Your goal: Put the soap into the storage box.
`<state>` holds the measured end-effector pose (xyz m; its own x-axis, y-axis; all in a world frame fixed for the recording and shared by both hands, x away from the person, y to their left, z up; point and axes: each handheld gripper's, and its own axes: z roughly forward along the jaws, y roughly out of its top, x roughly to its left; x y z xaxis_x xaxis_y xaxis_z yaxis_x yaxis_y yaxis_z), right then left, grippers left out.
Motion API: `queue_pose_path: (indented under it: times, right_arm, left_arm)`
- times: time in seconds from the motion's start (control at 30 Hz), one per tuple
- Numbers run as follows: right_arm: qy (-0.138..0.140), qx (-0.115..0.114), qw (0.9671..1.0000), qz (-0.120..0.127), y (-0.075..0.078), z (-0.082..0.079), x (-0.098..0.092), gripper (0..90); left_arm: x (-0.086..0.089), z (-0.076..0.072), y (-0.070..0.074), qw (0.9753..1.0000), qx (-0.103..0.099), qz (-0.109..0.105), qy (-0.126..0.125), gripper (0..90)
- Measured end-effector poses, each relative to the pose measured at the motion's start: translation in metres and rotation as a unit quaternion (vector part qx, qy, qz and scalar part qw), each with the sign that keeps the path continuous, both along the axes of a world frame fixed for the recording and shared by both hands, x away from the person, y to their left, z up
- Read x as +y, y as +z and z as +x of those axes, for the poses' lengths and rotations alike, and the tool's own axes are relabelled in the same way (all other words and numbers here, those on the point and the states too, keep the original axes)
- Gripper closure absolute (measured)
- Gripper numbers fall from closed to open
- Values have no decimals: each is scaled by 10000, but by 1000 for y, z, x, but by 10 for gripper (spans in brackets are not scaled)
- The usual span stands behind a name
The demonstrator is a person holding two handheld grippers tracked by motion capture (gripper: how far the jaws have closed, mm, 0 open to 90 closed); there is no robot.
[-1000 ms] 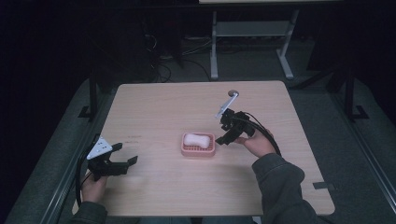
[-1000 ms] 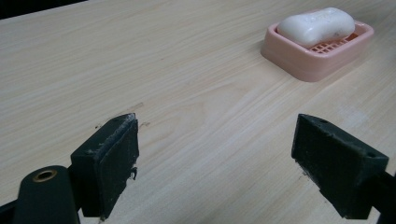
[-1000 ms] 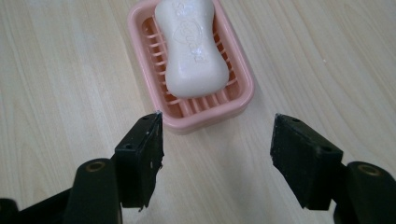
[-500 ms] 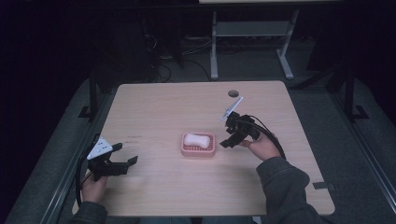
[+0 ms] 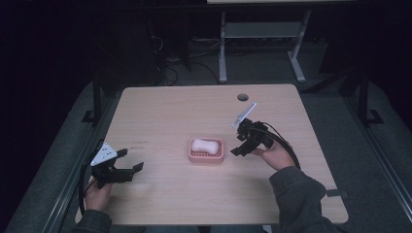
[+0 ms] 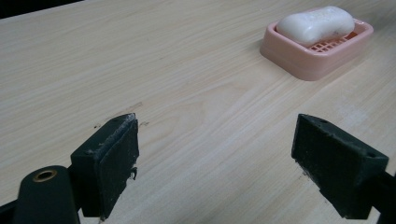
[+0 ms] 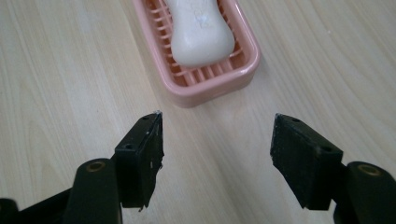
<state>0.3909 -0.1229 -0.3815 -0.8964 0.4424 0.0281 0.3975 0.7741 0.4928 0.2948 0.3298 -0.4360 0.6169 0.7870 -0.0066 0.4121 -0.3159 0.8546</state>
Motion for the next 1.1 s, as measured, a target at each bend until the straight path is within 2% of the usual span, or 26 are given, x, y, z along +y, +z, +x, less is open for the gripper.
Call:
queue_pose_path:
  times: [0.3,1.1]
  right_arm:
    - [-135,91,9998,108,-7,-7,-14,336]
    - [-324,91,9993,150,-19,-26,-39,329]
  left_arm:
    - [0,0,0,10000,12,-7,-1,144]
    - [-2,0,-1,10000,-4,7,-37,144]
